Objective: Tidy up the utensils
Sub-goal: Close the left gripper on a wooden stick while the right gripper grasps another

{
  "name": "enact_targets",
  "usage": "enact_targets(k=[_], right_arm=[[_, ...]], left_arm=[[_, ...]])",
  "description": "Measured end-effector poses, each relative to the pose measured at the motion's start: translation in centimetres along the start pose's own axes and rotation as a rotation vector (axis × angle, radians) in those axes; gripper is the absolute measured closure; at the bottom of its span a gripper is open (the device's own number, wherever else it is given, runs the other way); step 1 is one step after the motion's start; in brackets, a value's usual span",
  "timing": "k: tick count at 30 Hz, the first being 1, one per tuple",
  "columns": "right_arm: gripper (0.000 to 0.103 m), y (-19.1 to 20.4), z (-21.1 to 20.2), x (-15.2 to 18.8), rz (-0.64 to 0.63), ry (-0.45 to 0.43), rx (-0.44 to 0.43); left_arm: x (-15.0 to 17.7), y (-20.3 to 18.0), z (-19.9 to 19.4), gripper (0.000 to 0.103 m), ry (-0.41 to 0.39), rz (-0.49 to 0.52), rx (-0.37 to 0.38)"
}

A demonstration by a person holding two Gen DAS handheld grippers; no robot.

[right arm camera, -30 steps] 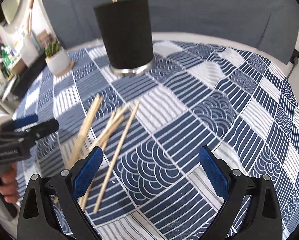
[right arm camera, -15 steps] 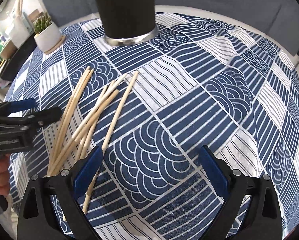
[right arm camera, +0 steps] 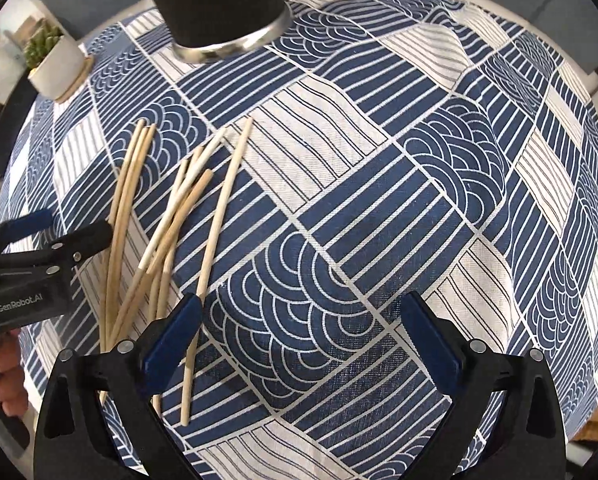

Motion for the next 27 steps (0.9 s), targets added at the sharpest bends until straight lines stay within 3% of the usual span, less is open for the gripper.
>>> enact_targets(k=[2, 7, 12, 15, 18, 20, 21, 23, 27], right_arm=[[0.008, 0.2, 0.1, -0.5, -0.007, 0.027, -0.002], [0.008, 0.6, 0.4, -1.6, -0.006, 0.062, 0.001], [0.008, 1.6, 0.5, -2.2, -0.058, 0.057, 0.049], [0.009, 1.7, 0.5, -2.4, -0.035, 0.104, 0.068], [0.012, 1.6, 0.5, -2.8, -0.036, 0.115, 0.053], [0.033, 1.3, -0.2, -3.3, -0.04, 0.097, 0.05], [0.039, 0.8, -0.5, -3.3, -0.034, 0.089, 0.05], [0.056, -0.3, -0.9, -3.1, -0.009, 0.077, 0.052], [0.08, -2.0, -1.1, -3.3, 0.01, 0.074, 0.049]], left_arm=[[-0.4, 0.0, 0.4, 0.004, 0.039, -0.011, -0.032], [-1.3, 0.1, 0.9, 0.004, 0.108, -0.038, -0.03], [-1.4, 0.6, 0.7, 0.005, 0.09, -0.027, -0.027], [-1.1, 1.5, 0.3, 0.009, 0.063, -0.026, -0.027], [-0.9, 1.7, -0.6, 0.032, 0.04, 0.006, -0.022], [-0.6, 2.4, -1.2, 0.053, 0.038, 0.023, -0.013], [-0.5, 2.7, -1.4, 0.058, 0.038, 0.023, -0.01], [-0.4, 4.0, -1.8, 0.078, 0.045, 0.006, -0.004], [-0.3, 5.5, -2.3, 0.092, 0.051, -0.023, 0.004]])
Point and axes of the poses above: each gripper's, at about its wrist camera, not at the fingertips, and z roughly the way its jaws point, y to its left, x to its underside, the point moved 7 cm from there along z, roughly the way its jaws point, and after that the axes turned 8 degrees about x, right-handed, at the moved point
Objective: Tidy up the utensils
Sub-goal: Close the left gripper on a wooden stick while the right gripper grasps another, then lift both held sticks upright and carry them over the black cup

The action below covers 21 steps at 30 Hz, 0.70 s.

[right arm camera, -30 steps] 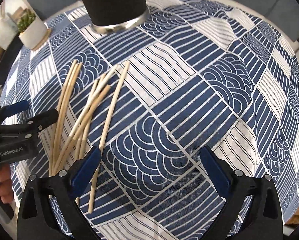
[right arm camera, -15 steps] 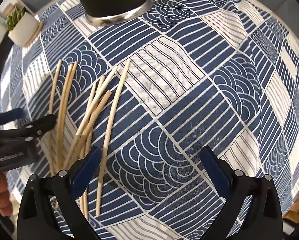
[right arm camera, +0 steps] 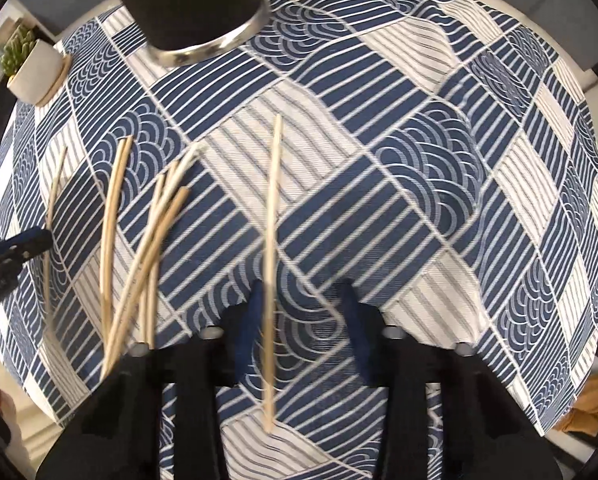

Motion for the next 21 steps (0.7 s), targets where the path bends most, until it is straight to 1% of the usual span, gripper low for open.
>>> enact_targets(k=[2, 4, 8, 9, 11, 14, 15, 16, 21], right_arm=[[0.095, -1.4, 0.1, 0.1, 0.026, 0.009, 0.002], [0.1, -2.4, 0.1, 0.1, 0.045, 0.009, -0.019], [0.099, -4.1, 0.1, 0.8, 0.065, 0.015, -0.035], [0.099, -5.2, 0.4, 1.3, 0.072, 0.016, -0.038], [0.098, -6.9, 0.4, 2.0, 0.127, 0.025, -0.058], [0.098, -8.6, 0.7, 3.0, 0.177, 0.037, -0.077], [0.098, -9.2, 0.8, 3.4, 0.183, 0.037, -0.08], [0.098, -9.7, 0.9, 3.7, 0.19, 0.037, -0.083], [0.098, -12.7, 0.9, 5.9, 0.234, 0.041, -0.093]], left_arm=[[0.3, 0.4, -0.2, 0.093, -0.006, 0.001, -0.008], [1.0, 0.9, -0.6, 0.095, -0.007, -0.008, -0.022], [2.6, 1.6, -0.9, 0.098, -0.002, -0.036, -0.003], [3.1, 1.9, -1.1, 0.098, -0.001, -0.041, -0.007], [4.0, 2.5, -1.2, 0.098, -0.002, -0.052, -0.016], [5.1, 3.2, -1.5, 0.098, -0.005, -0.091, 0.0], [5.4, 3.5, -1.5, 0.098, -0.025, -0.111, -0.013], [5.8, 3.7, -1.6, 0.098, -0.027, -0.111, -0.02], [7.6, 4.9, -2.0, 0.098, -0.035, -0.139, -0.012]])
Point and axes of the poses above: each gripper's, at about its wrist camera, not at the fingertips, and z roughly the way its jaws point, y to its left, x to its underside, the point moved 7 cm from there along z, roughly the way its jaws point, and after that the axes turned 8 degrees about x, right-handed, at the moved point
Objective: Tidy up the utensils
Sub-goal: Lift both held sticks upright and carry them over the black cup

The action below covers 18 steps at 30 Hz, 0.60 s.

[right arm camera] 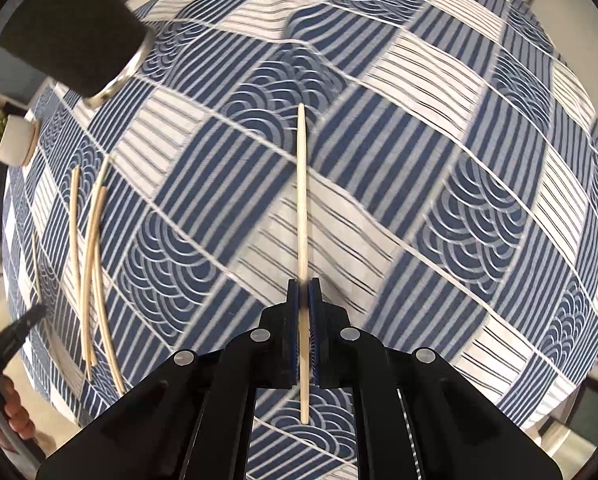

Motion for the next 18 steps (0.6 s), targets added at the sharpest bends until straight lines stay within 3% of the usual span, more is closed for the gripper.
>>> enact_targets(k=[6, 10, 18], right_arm=[[0.098, -3.7, -0.9, 1.8, 0.033, -0.013, 0.007], [0.098, -5.7, -2.3, 2.6, 0.036, -0.043, 0.012], [0.098, -7.4, -6.5, 4.3, 0.051, -0.135, 0.005]], left_arm=[[2.6, 1.0, -0.5, 0.098, 0.005, -0.012, 0.001], [8.8, -0.2, -1.0, 0.098, 0.01, -0.028, 0.012], [12.1, -1.5, -4.1, 0.098, -0.033, -0.004, 0.022]])
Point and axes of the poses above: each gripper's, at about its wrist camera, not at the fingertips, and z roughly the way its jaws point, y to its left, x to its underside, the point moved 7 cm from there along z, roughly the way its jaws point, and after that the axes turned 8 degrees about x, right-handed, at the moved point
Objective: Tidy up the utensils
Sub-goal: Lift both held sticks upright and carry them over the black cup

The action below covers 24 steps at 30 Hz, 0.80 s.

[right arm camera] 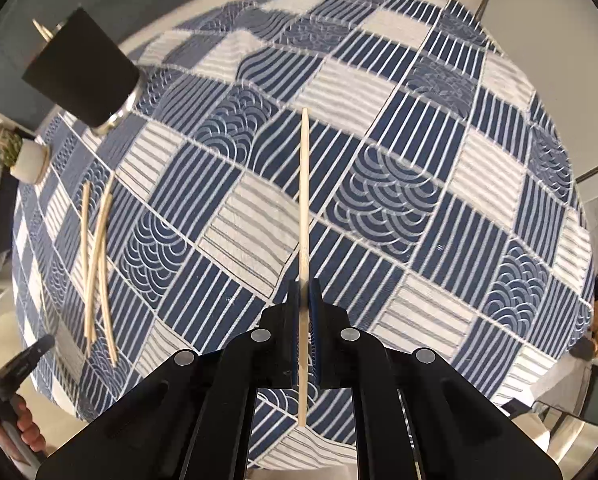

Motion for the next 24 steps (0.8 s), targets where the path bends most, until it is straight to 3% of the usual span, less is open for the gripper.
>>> enact_targets(k=[1, 4, 9, 11, 12, 13, 14, 16, 19, 24], right_arm=[[0.098, 1.0, -1.2, 1.1, 0.002, -0.016, -0.004], [0.098, 3.4, -2.3, -0.8, 0.003, -0.066, -0.024], [0.098, 4.3, -5.9, -3.1, 0.003, -0.152, -0.041], [0.098, 4.9, -7.4, -4.2, 0.007, -0.185, -0.064], [0.098, 5.2, -8.2, -4.7, 0.004, -0.203, -0.077], [0.098, 5.4, -9.2, -5.2, 0.002, -0.224, -0.093], [0.098, 5.8, -10.3, -5.8, 0.0, -0.247, -0.116], [0.098, 6.4, -12.1, -6.7, -0.002, -0.289, -0.168], [0.098, 7.9, -15.0, -8.0, -0.017, -0.382, -0.265], [0.098, 10.9, -19.4, -9.4, -0.068, -0.535, -0.418]], left_arm=[[0.2, -0.3, -0.7, 0.098, -0.013, 0.011, -0.003], [-0.1, -1.1, -2.9, 0.098, -0.049, 0.035, -0.008], [-4.5, -3.0, -7.0, 0.098, -0.127, 0.097, -0.03], [-4.3, -3.6, -8.6, 0.098, -0.151, 0.121, -0.021], [-7.4, -4.5, -8.4, 0.098, -0.156, 0.128, -0.018], [-7.5, -4.7, -9.4, 0.098, -0.171, 0.14, -0.023], [-9.9, -5.0, -9.4, 0.098, -0.182, 0.146, -0.028], [-11.7, -6.2, -10.2, 0.098, -0.209, 0.138, -0.01], [-13.6, -7.6, -12.0, 0.098, -0.261, 0.145, -0.012], [-16.1, -9.5, -15.7, 0.098, -0.347, 0.174, 0.057]])
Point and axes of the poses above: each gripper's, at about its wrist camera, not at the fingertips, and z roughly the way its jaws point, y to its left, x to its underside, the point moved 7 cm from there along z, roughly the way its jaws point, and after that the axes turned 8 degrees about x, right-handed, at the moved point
